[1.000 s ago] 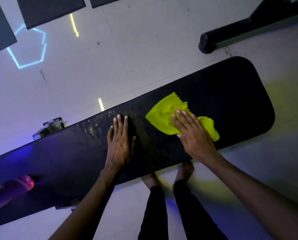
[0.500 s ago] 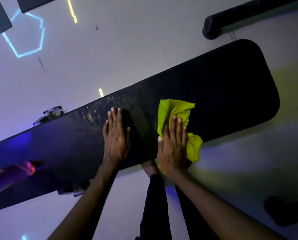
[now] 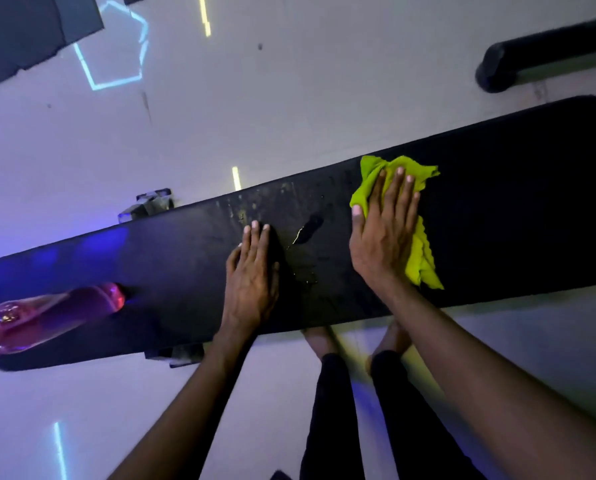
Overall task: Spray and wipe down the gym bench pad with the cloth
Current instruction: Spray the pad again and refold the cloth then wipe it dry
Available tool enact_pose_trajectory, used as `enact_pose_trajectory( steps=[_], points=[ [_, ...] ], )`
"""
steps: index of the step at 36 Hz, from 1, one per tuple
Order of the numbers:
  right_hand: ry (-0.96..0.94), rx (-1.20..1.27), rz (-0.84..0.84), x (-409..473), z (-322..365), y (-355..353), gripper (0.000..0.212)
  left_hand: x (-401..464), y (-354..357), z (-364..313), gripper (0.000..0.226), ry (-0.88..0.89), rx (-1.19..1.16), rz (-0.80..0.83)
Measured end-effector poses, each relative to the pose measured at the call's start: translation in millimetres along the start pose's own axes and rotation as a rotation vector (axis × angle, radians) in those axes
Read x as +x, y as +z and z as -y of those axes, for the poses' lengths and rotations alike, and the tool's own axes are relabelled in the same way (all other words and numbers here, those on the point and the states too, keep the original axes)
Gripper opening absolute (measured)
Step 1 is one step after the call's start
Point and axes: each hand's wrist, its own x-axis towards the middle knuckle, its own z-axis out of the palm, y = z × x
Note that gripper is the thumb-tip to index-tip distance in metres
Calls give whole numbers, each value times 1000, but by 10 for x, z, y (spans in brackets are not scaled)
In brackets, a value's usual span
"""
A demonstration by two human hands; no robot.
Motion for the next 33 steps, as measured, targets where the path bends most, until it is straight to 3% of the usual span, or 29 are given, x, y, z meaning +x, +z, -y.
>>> enact_pose_trajectory(
  steps=[3, 7, 10, 14, 17, 21, 26, 28, 33],
  points=[
    [-100, 11, 31, 136, 387, 77, 68, -60, -49, 159, 59, -112, -73, -94],
    [-469, 4, 139, -141, 777, 246, 69, -153, -129, 421, 57, -243, -93, -156],
    [-640, -80, 177, -443, 760, 337, 70, -232, -132, 559, 60, -228, -16, -111],
    [-733, -130, 167, -567, 406, 307, 69, -290, -110, 645, 66, -185, 67, -45],
    [-646, -144, 136, -656, 30, 232, 70, -304, -140, 665, 69, -180, 70, -28],
    [-335, -137, 103, -814, -426, 85, 69, -324, -139, 652, 71, -185, 63, -9],
    [24, -104, 50, -1168, -155, 150, 68, -361, -97, 538, 71, -218, 14, -14],
    [38, -87, 70, -1268, 80, 233, 67, -404, -67, 513, 69, -212, 10, -19],
    [-231, -110, 132, -1390, 553, 403, 68, -532, -34, 637, 67, -172, -6, -32]
  ],
)
